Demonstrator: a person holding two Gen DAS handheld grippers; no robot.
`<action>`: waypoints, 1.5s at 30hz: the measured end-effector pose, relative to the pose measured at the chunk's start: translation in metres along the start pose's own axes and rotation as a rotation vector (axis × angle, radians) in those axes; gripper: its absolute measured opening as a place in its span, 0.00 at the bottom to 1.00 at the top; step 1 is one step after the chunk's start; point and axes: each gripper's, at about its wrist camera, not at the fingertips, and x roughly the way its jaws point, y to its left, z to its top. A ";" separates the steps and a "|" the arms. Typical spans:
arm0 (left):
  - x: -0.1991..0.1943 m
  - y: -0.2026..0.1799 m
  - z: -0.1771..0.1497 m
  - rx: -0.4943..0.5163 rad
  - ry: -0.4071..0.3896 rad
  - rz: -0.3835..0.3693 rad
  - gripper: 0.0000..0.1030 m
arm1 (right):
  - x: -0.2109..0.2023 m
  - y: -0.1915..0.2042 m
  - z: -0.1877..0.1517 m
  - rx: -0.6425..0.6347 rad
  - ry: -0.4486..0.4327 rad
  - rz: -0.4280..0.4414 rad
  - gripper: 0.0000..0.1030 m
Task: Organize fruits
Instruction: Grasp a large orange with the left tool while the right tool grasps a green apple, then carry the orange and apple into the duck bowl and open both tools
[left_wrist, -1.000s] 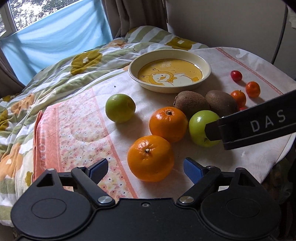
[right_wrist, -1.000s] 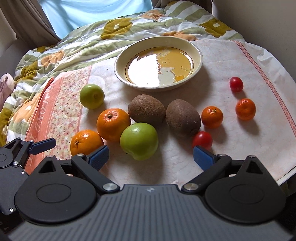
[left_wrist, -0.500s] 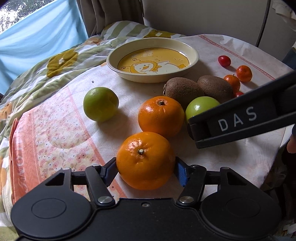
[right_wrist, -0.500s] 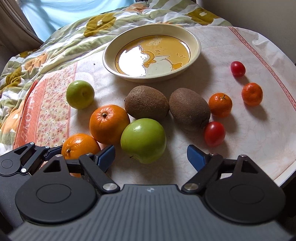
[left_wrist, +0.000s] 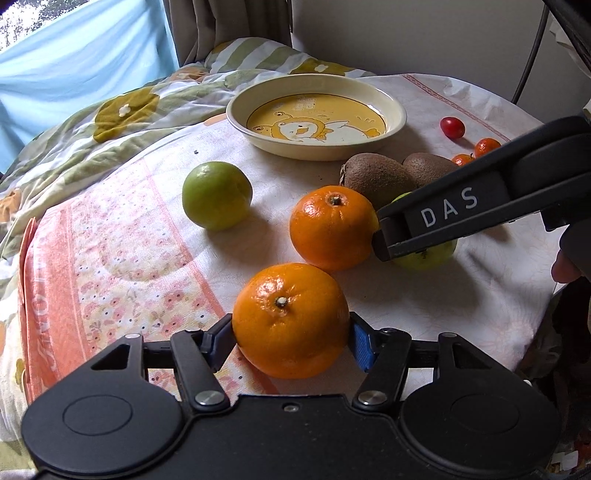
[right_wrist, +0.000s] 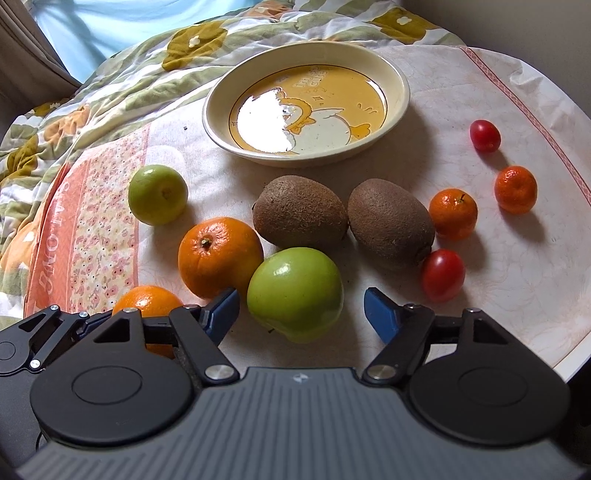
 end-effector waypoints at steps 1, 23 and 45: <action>0.000 0.001 0.000 -0.002 0.001 0.002 0.65 | 0.001 0.000 0.001 -0.006 0.002 0.002 0.87; -0.029 -0.002 0.001 -0.074 -0.043 0.066 0.65 | -0.011 -0.009 0.002 -0.041 -0.004 0.075 0.70; -0.068 -0.058 0.121 -0.187 -0.173 0.176 0.65 | -0.090 -0.095 0.098 -0.142 -0.152 0.184 0.70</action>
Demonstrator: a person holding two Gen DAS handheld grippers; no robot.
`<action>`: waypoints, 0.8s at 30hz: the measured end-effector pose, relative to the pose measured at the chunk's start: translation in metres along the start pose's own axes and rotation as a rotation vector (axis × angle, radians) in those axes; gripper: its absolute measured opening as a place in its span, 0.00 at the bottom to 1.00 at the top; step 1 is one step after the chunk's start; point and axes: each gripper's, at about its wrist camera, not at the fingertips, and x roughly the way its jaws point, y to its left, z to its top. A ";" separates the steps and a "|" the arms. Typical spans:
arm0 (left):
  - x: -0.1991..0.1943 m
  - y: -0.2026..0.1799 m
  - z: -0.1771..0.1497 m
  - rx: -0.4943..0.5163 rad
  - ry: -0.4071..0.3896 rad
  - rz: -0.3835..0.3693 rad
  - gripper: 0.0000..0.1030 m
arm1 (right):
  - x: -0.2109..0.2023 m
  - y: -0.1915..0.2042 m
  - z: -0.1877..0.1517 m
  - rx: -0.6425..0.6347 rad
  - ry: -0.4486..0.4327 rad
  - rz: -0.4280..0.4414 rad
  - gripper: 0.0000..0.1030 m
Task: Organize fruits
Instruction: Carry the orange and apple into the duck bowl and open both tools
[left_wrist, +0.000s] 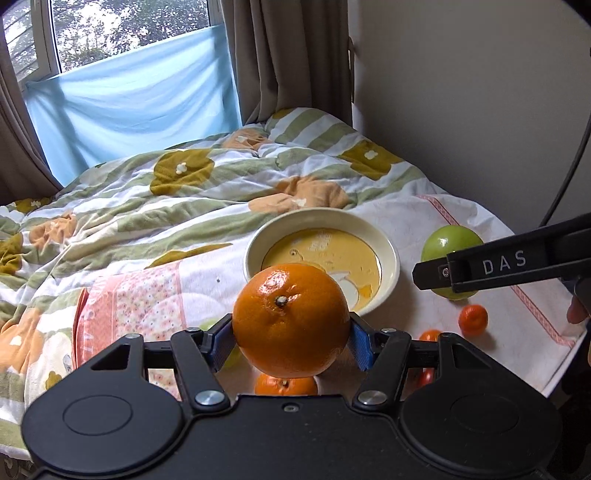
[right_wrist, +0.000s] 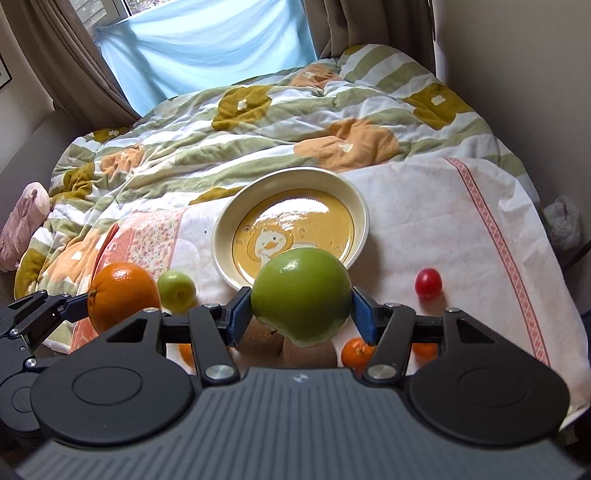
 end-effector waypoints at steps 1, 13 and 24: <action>0.005 -0.003 0.007 -0.009 -0.002 0.009 0.65 | 0.003 -0.006 0.008 -0.009 -0.001 0.007 0.70; 0.107 -0.007 0.064 -0.103 0.057 0.083 0.65 | 0.085 -0.047 0.097 -0.143 0.045 0.098 0.70; 0.193 0.000 0.068 0.001 0.146 0.071 0.65 | 0.151 -0.049 0.120 -0.127 0.106 0.092 0.70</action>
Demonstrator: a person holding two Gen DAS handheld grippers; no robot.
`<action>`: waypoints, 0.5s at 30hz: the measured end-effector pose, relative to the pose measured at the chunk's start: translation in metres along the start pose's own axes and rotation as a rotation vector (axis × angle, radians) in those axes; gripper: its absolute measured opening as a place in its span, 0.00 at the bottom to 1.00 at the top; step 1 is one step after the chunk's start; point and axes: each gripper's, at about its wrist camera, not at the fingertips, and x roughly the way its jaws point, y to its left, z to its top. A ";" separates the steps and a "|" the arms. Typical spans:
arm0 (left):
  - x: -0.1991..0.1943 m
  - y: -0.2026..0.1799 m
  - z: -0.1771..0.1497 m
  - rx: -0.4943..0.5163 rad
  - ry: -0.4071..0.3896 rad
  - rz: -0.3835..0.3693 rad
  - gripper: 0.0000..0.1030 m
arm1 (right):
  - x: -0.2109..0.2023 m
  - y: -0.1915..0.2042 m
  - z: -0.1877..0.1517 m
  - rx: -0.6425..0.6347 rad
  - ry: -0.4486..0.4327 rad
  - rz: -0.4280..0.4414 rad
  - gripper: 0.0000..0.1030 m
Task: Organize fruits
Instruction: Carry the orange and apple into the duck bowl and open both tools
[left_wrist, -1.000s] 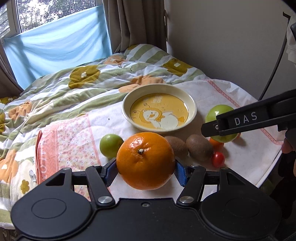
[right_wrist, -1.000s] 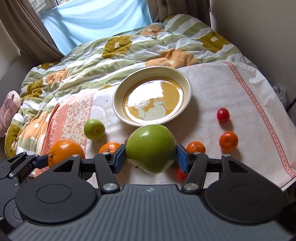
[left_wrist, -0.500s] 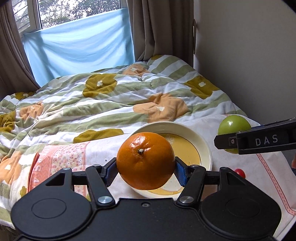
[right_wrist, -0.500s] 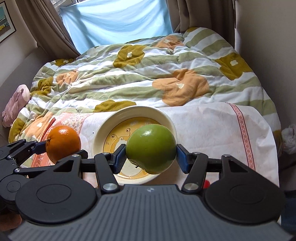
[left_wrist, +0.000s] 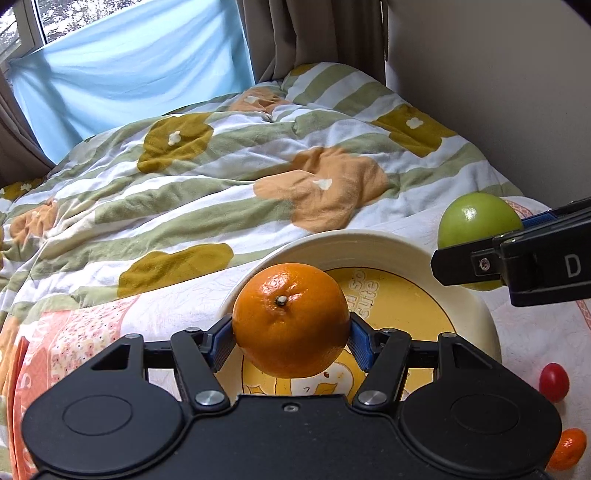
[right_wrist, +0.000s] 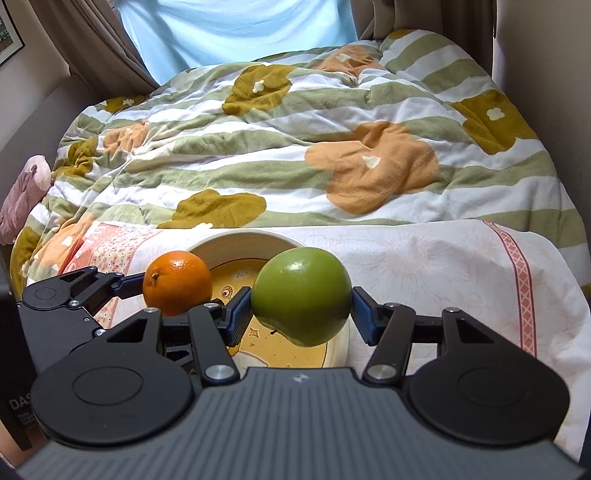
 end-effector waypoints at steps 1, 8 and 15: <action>0.003 0.000 0.000 0.011 0.004 -0.001 0.65 | 0.003 0.000 0.000 0.006 0.003 -0.004 0.70; 0.025 -0.008 0.003 0.088 0.022 -0.022 0.65 | 0.014 -0.001 0.000 0.034 0.019 -0.024 0.70; 0.015 -0.008 0.007 0.112 -0.036 -0.022 0.98 | 0.018 -0.003 0.007 0.047 0.020 -0.031 0.70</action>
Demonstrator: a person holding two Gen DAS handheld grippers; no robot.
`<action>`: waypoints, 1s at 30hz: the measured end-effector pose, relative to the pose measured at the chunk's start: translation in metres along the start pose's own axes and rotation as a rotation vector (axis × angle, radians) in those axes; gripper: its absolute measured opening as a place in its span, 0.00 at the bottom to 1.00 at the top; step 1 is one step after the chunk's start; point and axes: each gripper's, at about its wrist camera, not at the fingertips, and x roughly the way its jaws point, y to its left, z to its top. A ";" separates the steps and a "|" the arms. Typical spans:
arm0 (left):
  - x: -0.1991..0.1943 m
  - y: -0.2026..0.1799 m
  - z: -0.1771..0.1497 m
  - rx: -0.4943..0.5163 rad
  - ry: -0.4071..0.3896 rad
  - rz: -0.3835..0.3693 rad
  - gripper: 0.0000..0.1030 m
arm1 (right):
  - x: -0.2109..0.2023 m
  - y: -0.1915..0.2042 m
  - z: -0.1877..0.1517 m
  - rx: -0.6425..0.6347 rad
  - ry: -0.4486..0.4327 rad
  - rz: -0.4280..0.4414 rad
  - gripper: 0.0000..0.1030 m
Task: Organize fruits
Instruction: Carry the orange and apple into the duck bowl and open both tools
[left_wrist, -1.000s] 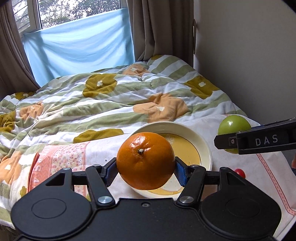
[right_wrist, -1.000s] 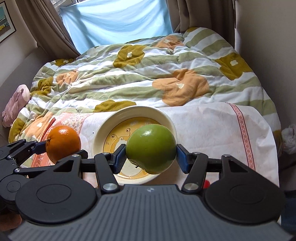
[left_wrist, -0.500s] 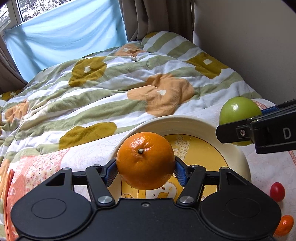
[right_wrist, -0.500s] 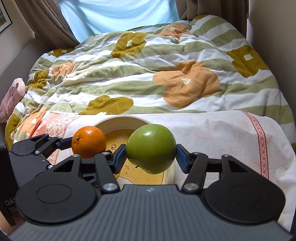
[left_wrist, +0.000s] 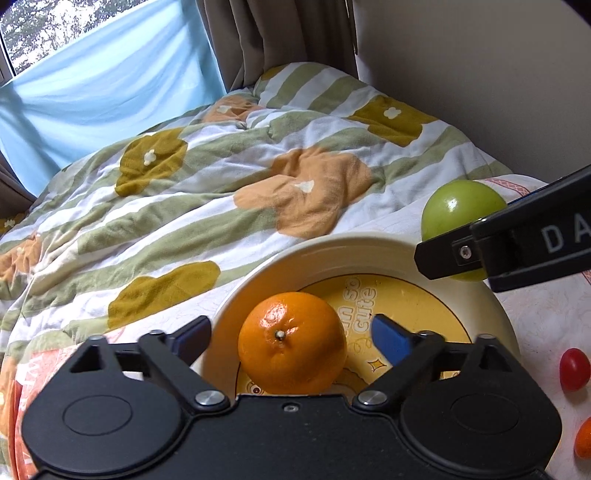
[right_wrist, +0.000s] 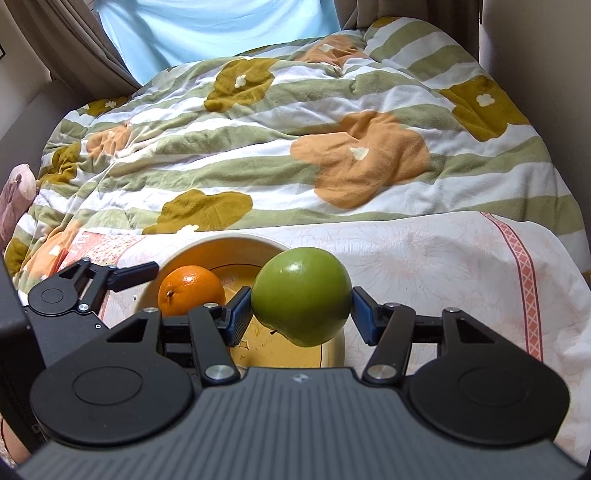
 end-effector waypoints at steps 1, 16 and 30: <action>-0.003 0.000 0.001 0.008 -0.003 0.002 0.98 | 0.000 0.000 0.001 0.001 0.001 0.001 0.70; -0.051 0.011 -0.023 -0.048 0.025 0.035 0.98 | 0.019 0.019 -0.005 -0.237 0.029 0.085 0.70; -0.059 0.014 -0.035 -0.113 0.044 0.056 0.98 | 0.041 0.034 -0.021 -0.430 -0.007 0.103 0.74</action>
